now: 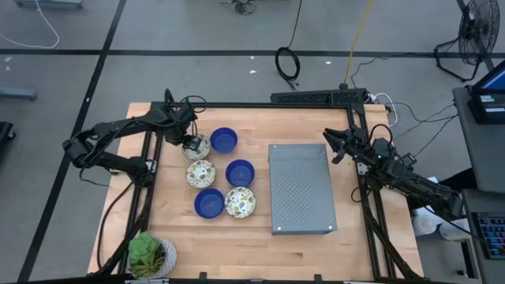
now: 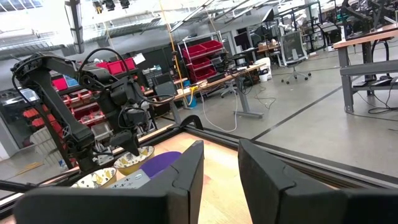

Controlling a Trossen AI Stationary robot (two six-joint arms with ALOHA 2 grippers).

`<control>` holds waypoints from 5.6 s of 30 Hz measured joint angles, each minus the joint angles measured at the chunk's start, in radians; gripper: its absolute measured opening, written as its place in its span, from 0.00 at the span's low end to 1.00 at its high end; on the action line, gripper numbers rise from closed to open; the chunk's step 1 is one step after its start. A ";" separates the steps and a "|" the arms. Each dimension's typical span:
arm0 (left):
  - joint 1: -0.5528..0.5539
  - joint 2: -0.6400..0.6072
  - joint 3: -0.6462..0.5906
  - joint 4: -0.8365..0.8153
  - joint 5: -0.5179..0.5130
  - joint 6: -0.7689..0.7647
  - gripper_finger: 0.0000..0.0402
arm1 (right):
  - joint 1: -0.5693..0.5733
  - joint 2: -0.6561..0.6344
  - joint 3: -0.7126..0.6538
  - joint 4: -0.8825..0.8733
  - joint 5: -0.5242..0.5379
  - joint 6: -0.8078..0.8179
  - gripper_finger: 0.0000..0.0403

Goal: Pick & Place Mini bowls
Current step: Put the top left yellow bowl on the shelf

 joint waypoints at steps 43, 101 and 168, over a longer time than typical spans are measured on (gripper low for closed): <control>0.000 0.127 0.000 0.060 0.025 0.038 0.44 | 0.000 0.000 0.000 0.000 0.000 0.000 0.22; 0.000 0.126 0.051 0.051 0.034 0.150 0.44 | 0.000 0.000 0.000 0.000 0.000 0.000 0.22; -0.031 0.016 0.071 0.068 -0.038 0.228 0.03 | 0.000 0.000 0.000 0.000 0.001 0.000 0.22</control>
